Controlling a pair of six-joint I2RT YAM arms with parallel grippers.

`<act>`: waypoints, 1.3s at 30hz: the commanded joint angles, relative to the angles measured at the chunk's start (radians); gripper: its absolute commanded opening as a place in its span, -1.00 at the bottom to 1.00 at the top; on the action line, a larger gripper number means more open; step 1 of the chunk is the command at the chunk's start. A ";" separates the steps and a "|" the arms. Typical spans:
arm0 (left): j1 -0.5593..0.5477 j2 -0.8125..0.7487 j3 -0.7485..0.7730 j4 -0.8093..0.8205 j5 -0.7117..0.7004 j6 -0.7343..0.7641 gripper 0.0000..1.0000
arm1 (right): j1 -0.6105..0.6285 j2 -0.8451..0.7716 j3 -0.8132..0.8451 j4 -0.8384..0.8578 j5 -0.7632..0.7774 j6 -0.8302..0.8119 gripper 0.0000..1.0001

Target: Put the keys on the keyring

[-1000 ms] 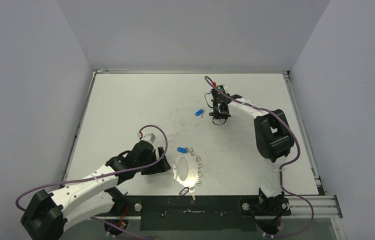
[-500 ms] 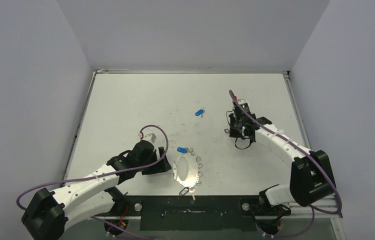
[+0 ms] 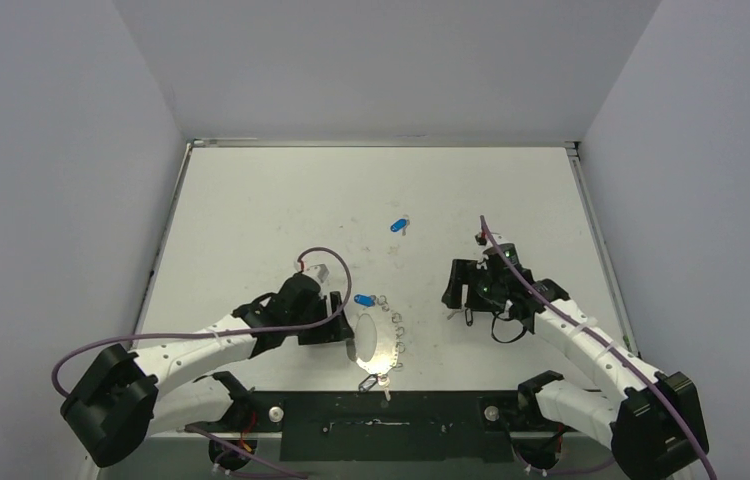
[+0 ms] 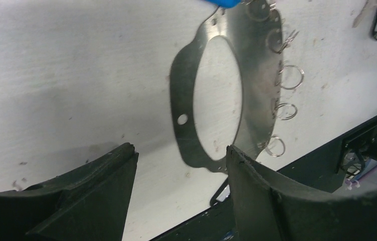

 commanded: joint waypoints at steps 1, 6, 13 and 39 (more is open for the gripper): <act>-0.021 0.067 0.090 0.146 0.047 0.001 0.23 | 0.026 -0.007 -0.041 0.087 -0.095 0.043 0.51; -0.054 0.171 0.161 0.207 0.030 -0.005 0.18 | 0.098 0.004 -0.088 0.188 -0.136 0.131 0.48; -0.086 0.280 0.238 0.171 0.000 0.015 0.08 | 0.245 0.060 -0.150 0.342 -0.115 0.258 0.28; -0.072 -0.158 -0.002 0.209 -0.145 0.036 0.02 | 0.408 0.287 -0.042 0.498 -0.079 0.278 -0.37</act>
